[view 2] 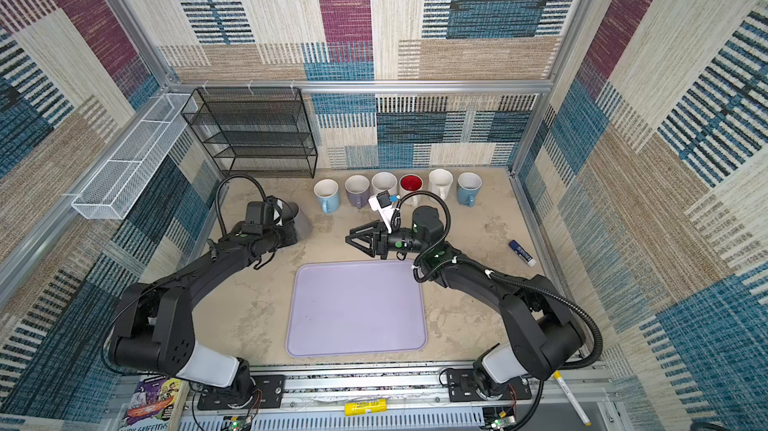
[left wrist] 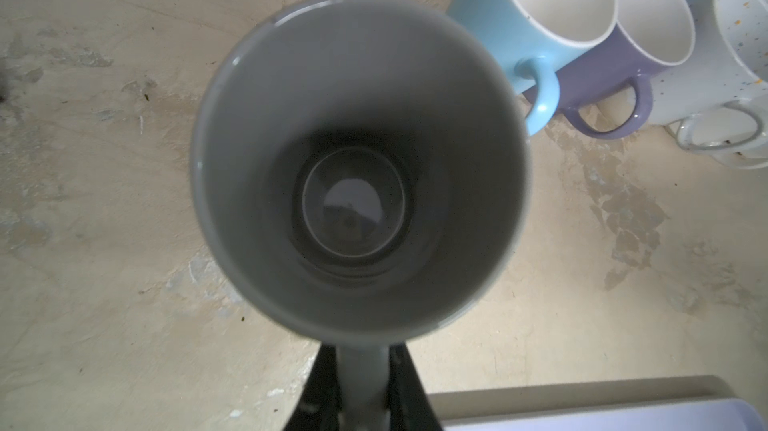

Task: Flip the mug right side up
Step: 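Carry the grey mug upright with the left gripper toward the mug row's end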

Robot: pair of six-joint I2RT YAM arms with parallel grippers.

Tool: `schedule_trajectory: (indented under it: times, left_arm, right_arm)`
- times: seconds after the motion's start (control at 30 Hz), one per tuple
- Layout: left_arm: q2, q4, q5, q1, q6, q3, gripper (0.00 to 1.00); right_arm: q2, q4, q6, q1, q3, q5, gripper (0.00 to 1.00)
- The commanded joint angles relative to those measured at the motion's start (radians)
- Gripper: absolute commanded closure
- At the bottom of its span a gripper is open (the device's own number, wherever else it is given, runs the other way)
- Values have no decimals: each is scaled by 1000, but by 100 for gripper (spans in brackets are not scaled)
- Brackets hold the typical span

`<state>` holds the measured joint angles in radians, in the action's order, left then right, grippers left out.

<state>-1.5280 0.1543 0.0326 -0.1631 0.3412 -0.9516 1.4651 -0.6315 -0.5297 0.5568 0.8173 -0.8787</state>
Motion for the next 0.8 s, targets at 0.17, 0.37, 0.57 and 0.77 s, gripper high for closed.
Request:
schedule_trajectory:
  times: [0.17,0.37,0.57,0.77]
  left_arm:
    - [-42,-24,-10,15,-48,-62,100]
    - [-89,-16,-13,17,-56,-113,100]
    - [-149,6,-12,18,-63,-180,100]
    - [-205,31,-26,19,-62,-241,100]
  right_arm:
    - [-17,-19,8,0,-8,0,55]
    - [-24,-33,0,-1,-20,2,55]
    - [-31,-33,-1,0,-25,6,55]
    - [-39,-28,5,0,-29,4,55]
